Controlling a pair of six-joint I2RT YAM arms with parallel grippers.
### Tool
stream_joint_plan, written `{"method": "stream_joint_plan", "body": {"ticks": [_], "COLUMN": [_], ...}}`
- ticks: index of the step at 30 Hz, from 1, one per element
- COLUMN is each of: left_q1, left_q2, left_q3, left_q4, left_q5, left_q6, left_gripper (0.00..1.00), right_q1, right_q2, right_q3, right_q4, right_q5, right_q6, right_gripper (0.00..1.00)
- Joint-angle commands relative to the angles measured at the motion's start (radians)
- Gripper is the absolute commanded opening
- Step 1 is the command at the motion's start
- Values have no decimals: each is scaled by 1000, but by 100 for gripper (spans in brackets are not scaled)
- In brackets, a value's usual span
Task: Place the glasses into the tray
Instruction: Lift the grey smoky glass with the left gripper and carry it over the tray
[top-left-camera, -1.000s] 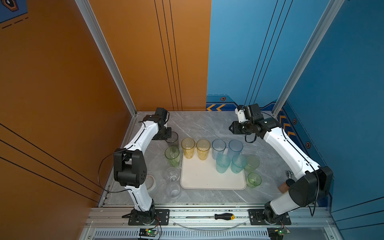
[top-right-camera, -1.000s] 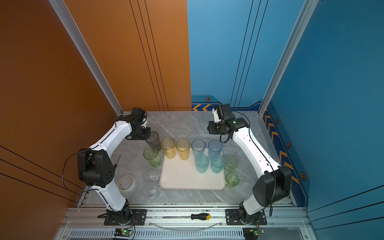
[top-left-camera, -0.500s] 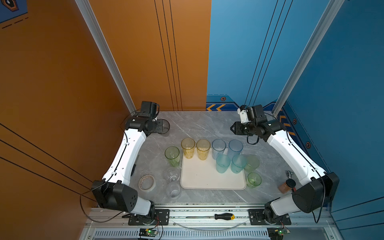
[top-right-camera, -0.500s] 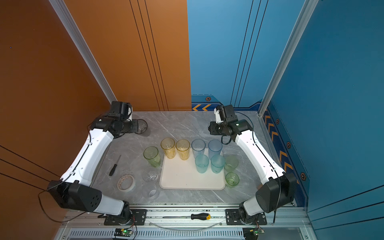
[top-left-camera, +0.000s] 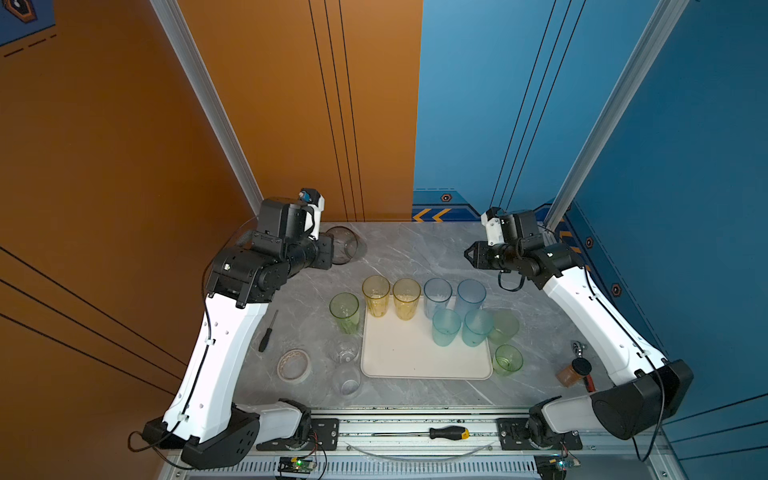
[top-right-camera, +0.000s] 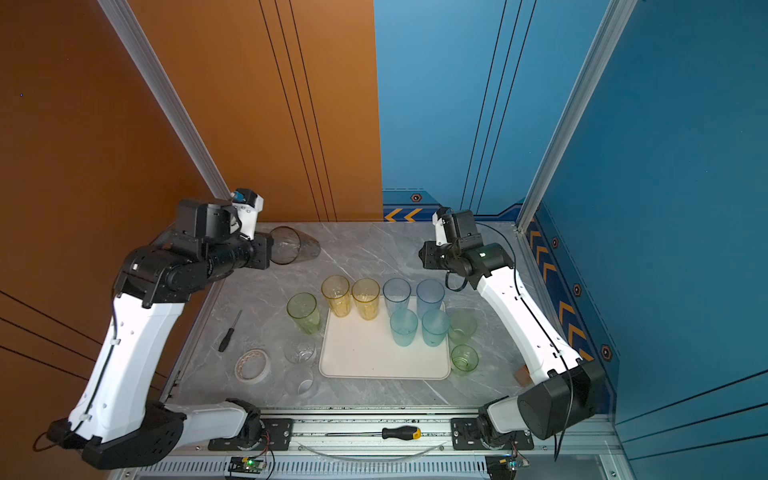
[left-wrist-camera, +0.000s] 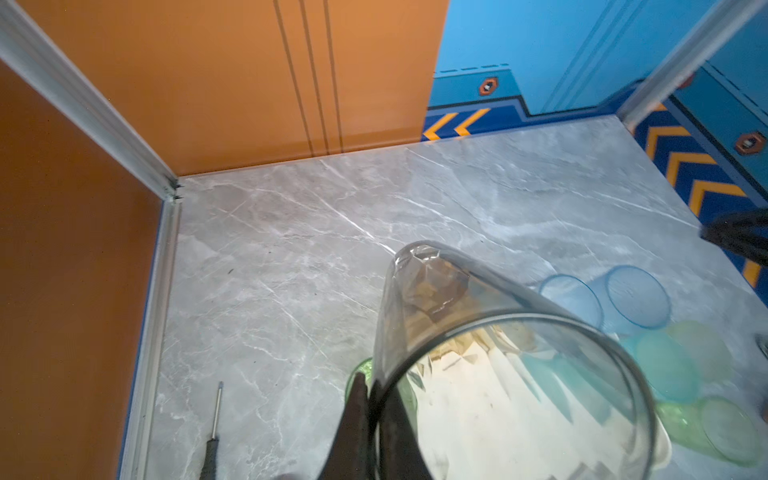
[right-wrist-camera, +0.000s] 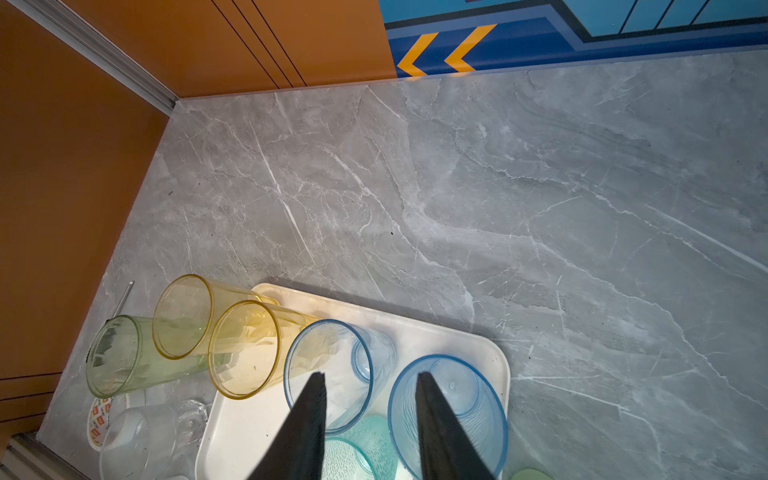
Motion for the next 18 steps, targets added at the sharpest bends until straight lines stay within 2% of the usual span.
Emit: {"method": "stream_joint_plan", "body": {"ticks": [1,9,15,18], "left_q1": [-105,-371,-436,-446], "left_q2": [4,65,166,204], "left_q3": [6,-105,-191,-239], "left_q4": [-83,-117,-104,-38], "left_q5": [30,-36,-25,-8], "left_q6": [20,9,-36,-45], "left_gripper": [8,7,6,6], "right_q1": [-1,2,13,19], "right_q2": [-19,-31,-20,-9], "right_q3": [-19,-24,-30,-30], "right_q4": [19,29,32,38], "right_q5": [10,4,-3,-2], "right_q6": [23,40,49,50], "right_gripper": [35,35,35,35]}}
